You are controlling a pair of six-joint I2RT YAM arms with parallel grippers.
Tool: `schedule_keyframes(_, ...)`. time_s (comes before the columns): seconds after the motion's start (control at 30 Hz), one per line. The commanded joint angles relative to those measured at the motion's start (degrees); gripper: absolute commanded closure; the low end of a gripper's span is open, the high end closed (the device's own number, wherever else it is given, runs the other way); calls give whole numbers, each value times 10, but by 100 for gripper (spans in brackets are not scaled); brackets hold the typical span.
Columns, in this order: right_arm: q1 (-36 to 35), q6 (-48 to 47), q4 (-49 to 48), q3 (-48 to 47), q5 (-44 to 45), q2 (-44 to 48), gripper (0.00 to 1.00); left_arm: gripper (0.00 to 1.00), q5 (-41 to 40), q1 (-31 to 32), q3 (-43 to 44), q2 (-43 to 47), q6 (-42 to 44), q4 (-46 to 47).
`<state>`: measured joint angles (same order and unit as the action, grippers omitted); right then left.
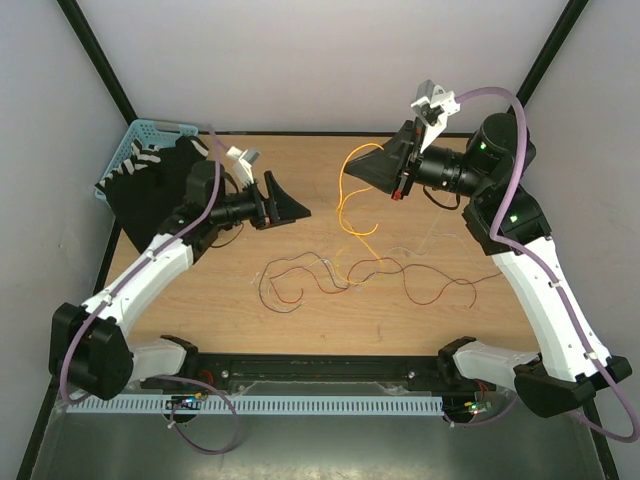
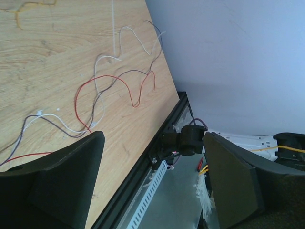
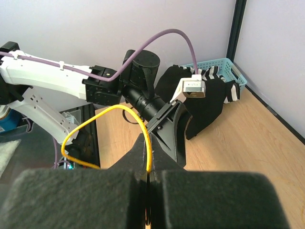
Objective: Zip-tie the wires
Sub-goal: Straighten the cable at the center of the board.
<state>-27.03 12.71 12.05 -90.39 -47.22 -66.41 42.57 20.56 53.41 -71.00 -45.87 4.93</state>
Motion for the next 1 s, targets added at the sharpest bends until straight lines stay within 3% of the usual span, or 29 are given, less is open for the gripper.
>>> schedule_keyframes(0.0, -3, 7, -24, 5, -12, 14, 100, 13, 11, 23, 28, -14, -10, 42)
schedule_keyframes(0.53, -2, -2, -31, 14, -8, 21, 100, 23, 26, 76, 53, -76, -17, 68)
schedule_keyframes(0.97, -3, -6, -31, 23, -4, 21, 100, 24, 39, 132, 83, -103, -11, 73)
